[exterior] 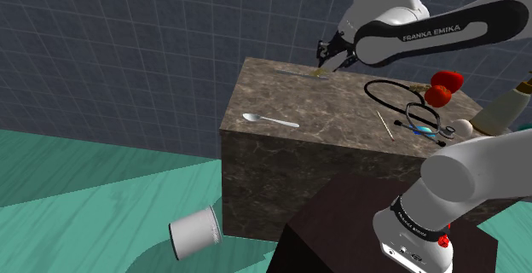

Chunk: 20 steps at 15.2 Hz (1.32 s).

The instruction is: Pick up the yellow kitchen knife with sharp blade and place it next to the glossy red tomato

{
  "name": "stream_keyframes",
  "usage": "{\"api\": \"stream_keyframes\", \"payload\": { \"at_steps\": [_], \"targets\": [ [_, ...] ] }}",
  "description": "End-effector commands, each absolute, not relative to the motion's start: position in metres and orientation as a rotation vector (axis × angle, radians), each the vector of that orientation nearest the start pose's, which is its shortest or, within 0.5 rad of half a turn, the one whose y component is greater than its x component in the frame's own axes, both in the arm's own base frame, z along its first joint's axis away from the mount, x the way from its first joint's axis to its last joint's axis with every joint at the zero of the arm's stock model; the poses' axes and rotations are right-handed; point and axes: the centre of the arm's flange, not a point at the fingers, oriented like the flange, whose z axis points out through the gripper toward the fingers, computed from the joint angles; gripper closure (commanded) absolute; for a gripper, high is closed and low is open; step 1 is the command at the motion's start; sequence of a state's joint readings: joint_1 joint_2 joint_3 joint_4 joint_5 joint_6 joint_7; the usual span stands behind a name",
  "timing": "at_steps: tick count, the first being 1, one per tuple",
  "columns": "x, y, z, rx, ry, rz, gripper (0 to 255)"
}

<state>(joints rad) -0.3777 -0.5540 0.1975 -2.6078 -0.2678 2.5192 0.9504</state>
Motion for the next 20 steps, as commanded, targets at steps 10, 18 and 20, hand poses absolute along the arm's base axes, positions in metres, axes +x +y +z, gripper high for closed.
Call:
{"api": "stream_keyframes", "payload": {
  "at_steps": [10,18,20],
  "targets": [
    [0.314,-0.181,0.477,-2.801,1.442,-0.846,255],
    [0.248,-0.264,0.477,-2.801,1.442,-0.846,255],
    [0.232,-0.284,0.477,-2.801,1.442,-0.846,255]
  ]
}}
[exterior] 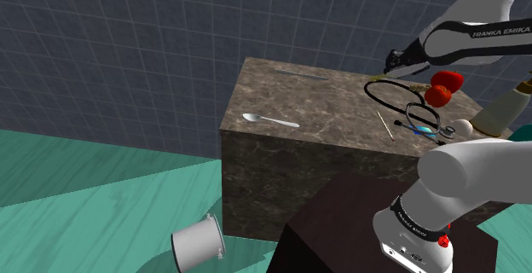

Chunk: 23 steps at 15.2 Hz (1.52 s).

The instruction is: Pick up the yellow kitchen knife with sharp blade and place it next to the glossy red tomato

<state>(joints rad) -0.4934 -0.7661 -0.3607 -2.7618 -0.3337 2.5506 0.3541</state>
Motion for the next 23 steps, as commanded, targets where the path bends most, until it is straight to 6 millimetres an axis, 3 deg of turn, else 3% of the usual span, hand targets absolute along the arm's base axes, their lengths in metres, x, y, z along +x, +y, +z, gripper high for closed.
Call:
{"api": "stream_keyframes", "payload": {
  "at_steps": [1,23],
  "targets": [
    [0.224,-0.295,0.477,-2.801,1.442,-0.846,255],
    [0.043,-0.522,0.478,-2.801,1.442,-0.846,255]
  ]
}}
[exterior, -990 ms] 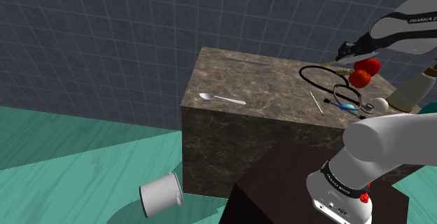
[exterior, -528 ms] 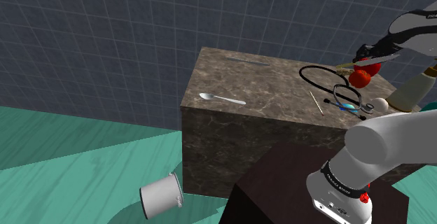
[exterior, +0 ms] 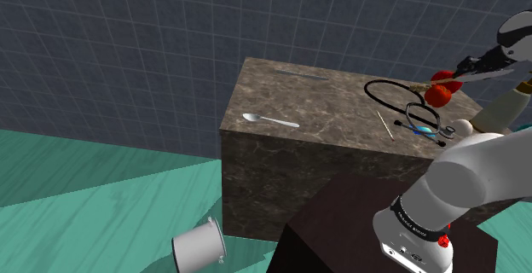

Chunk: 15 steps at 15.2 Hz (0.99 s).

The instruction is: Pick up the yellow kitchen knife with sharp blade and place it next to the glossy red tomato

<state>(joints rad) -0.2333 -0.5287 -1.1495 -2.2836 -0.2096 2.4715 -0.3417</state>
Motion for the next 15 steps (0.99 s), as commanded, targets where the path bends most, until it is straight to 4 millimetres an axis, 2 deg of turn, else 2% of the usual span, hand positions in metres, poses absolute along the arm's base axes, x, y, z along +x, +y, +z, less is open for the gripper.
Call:
{"api": "stream_keyframes", "payload": {
  "at_steps": [1,13,15],
  "targets": [
    [0.035,-0.533,0.478,-2.801,1.442,-0.846,255],
    [-0.064,-0.658,0.478,-2.801,1.442,-0.846,255],
    [-0.064,-0.658,0.467,-2.801,1.442,-0.846,255]
  ]
}}
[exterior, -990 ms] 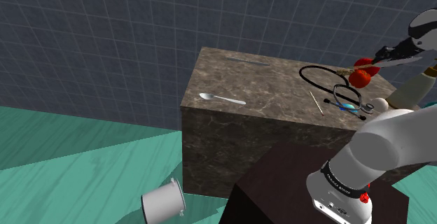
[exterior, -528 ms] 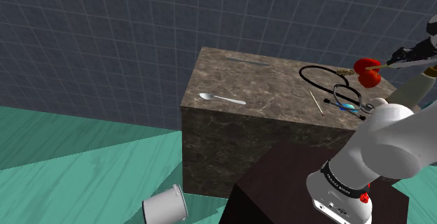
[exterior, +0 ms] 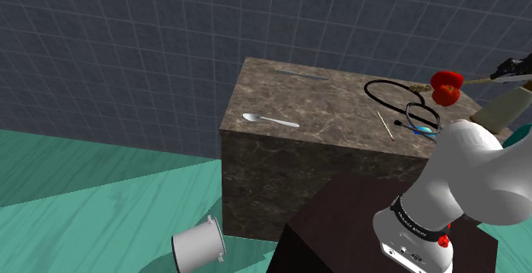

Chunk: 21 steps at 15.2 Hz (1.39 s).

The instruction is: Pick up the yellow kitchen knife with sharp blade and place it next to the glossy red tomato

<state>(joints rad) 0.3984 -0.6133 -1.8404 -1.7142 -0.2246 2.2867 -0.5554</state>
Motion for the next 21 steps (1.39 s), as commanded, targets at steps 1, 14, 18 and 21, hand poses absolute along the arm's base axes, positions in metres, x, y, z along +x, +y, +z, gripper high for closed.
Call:
{"api": "stream_keyframes", "payload": {
  "at_steps": [1,14,18,21],
  "targets": [
    [-0.064,-0.658,0.462,-2.801,1.442,-0.846,255],
    [0.033,-0.763,0.513,-3.033,1.642,-0.105,0],
    [0.031,-0.769,0.493,-3.033,1.642,-0.105,0],
    [0.030,-0.775,0.475,-3.033,1.642,-0.105,0]
  ]
}}
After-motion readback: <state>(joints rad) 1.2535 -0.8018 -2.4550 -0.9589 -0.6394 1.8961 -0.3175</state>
